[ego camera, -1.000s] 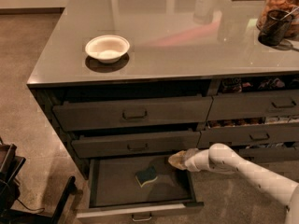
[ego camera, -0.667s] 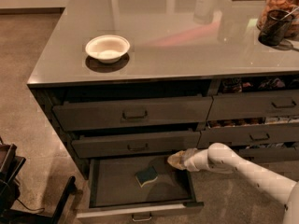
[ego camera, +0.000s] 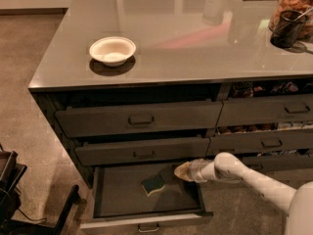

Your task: Pick sponge from bottom drawer and place on counter

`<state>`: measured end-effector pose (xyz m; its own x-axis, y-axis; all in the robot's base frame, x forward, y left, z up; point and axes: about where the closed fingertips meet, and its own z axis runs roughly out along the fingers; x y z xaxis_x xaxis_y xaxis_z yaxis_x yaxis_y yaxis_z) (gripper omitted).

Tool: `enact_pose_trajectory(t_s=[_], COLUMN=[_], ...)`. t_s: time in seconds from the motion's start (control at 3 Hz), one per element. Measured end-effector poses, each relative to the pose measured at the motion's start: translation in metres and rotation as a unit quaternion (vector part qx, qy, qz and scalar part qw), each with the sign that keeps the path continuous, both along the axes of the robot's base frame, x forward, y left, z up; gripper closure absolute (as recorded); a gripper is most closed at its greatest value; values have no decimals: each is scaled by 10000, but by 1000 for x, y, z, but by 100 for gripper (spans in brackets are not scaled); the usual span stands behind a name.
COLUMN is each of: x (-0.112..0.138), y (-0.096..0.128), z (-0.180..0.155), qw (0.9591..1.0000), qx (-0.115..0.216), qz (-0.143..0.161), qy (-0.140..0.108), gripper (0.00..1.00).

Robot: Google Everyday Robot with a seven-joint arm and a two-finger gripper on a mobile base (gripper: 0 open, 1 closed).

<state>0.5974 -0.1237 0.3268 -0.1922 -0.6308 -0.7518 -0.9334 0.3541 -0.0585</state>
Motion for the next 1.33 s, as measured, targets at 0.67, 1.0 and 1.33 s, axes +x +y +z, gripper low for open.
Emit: enact_pose_trajectory(t_s=[0.67,1.0,1.33], x=[14,14,10], y=[5,6,17], z=[-80,-81,-95], qw=[9991,9991,9986], qx=[254,255,285], qz=[332,334,415], qy=[-114,-114,-155], gripper=[100,100,81])
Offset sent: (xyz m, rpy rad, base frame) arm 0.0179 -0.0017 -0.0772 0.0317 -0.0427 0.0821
